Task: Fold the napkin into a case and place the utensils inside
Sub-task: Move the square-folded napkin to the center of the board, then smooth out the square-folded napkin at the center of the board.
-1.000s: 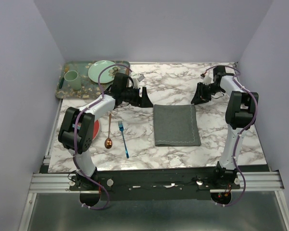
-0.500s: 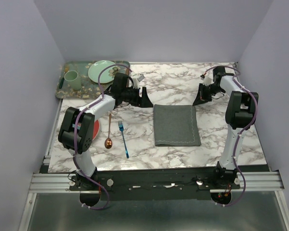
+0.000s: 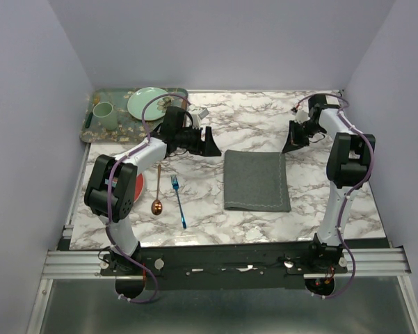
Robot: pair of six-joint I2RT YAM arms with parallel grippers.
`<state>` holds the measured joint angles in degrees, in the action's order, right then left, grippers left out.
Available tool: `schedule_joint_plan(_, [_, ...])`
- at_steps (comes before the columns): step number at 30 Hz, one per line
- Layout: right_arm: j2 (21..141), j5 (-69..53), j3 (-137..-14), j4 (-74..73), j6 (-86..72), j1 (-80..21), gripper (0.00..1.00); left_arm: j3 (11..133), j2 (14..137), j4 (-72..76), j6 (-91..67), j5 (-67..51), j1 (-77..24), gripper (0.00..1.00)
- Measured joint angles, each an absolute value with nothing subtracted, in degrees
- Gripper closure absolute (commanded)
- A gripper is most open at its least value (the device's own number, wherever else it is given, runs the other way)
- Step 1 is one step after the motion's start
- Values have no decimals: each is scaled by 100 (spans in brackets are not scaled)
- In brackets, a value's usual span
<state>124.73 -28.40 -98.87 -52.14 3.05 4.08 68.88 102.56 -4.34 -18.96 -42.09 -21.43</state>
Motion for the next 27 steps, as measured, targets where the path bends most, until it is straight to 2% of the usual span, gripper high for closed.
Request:
schedule_joint_plan(6, [12508, -2635, -9887, -5199, 301, 408, 66, 6888, 10294, -379, -1997, -4209, -2143, 8])
schedule_joint_plan(7, [12523, -2622, -9896, -5201, 298, 408, 53, 6888, 10298, -364, -2014, -4206, -2143, 1])
schedule_joint_plan(10, [12523, -2606, -9950, -5238, 292, 408, 31, 6888, 10294, -340, -1970, -4134, -2137, 1])
schedule_joint_plan(15, [12265, -2635, -10095, -5231, 519, 408, 2, 7210, 10189, -764, -1468, -3614, -2104, 1])
schedule_joint_plan(19, [11349, -2947, -10101, -4960, 718, 408, 0, 8053, 10149, -1129, -956, -2980, -2032, 1])
schedule_joint_plan(23, [10114, -3548, -9797, -3664, 390, 408, 0, 8678, 10016, -1050, -519, -2585, -1979, 1])
schedule_joint_plan(27, [10191, -4777, -10486, -2698, -416, 408, 0, 9100, 9988, -770, -336, -2541, -1966, 1])
